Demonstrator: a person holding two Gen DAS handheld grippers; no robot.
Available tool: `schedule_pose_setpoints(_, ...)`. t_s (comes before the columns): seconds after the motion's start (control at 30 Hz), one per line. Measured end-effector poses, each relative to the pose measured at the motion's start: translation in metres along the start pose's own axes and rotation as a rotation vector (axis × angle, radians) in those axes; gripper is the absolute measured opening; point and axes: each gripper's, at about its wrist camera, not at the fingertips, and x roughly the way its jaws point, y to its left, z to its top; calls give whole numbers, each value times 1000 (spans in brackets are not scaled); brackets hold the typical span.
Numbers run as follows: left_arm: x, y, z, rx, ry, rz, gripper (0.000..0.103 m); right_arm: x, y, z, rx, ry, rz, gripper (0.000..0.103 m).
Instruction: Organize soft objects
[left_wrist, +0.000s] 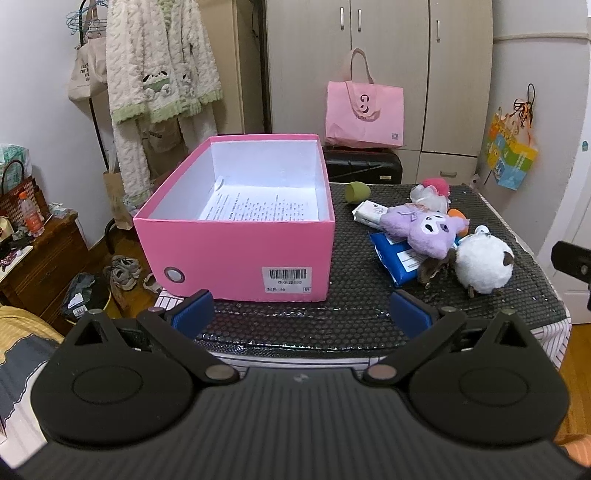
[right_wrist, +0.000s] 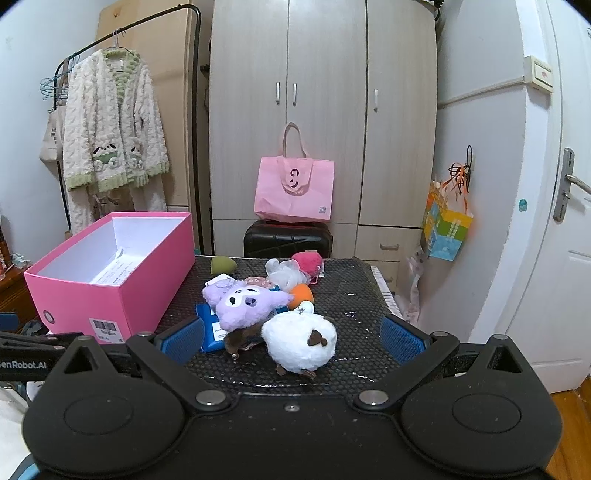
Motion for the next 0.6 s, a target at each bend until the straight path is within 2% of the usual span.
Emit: schedule_pose_setpoints(0.6,3,2,-1,18,12,18,103,5,-2,-3,-2,14,-7,103)
